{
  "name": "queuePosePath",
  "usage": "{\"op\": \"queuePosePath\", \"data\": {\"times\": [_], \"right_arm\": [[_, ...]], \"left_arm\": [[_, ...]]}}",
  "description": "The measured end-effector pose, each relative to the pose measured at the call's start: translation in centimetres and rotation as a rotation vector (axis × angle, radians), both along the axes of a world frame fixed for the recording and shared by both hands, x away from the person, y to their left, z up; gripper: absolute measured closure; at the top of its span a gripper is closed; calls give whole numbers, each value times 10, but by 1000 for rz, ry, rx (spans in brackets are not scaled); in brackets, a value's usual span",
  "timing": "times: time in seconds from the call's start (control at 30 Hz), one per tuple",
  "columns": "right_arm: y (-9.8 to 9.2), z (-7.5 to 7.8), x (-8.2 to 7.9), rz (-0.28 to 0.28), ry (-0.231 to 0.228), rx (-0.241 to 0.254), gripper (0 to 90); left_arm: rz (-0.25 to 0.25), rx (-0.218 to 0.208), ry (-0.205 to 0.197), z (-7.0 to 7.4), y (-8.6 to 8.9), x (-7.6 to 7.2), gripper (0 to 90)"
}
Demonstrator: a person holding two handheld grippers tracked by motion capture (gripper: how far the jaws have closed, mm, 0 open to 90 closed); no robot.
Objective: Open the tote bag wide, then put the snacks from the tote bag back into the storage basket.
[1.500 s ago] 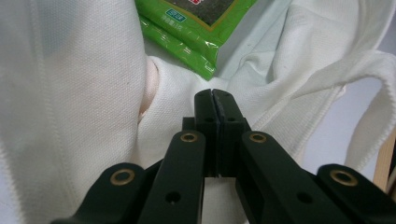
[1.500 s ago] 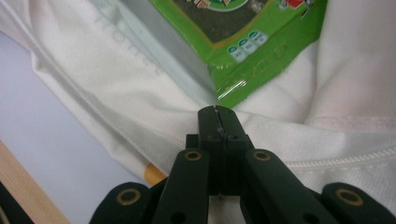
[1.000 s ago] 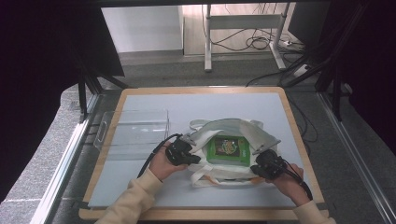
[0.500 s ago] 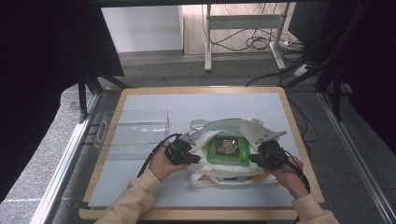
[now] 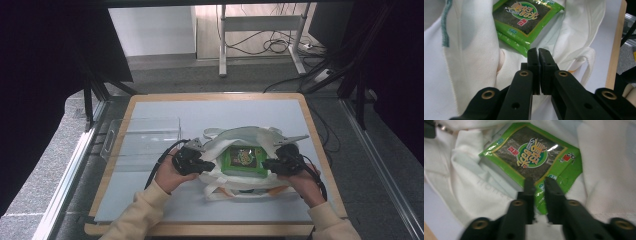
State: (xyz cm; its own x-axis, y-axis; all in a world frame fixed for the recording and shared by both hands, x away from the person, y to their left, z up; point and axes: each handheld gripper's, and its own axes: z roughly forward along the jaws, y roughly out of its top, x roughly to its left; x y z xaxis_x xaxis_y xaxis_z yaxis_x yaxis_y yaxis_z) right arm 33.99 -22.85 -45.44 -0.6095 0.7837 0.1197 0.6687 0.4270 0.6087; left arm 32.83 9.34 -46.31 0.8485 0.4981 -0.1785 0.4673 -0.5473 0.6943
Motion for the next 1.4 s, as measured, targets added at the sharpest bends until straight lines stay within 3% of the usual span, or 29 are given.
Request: {"op": "queuePosePath", "data": {"times": [0.13,0.23,0.37,0.63,0.77,1.07,1.4], "right_arm": [[2,0,5,-91,16,23,451],[3,1,6,-132,5,36,399],[7,-2,8,-157,32,20,360],[23,-3,11,-215,90,-42,346],[28,-5,16,-249,122,-62,343],[36,-19,34,-315,187,-139,340],[43,-31,44,-360,238,-171,278]], "left_arm": [[30,-6,-12,3,2,-2,702],[41,-19,-24,5,4,-2,611],[46,-19,-37,10,7,0,526],[59,-34,-68,17,10,0,484],[33,-32,-72,19,10,0,480],[25,-46,-60,17,9,1,479],[16,-43,-64,16,9,1,479]]}}
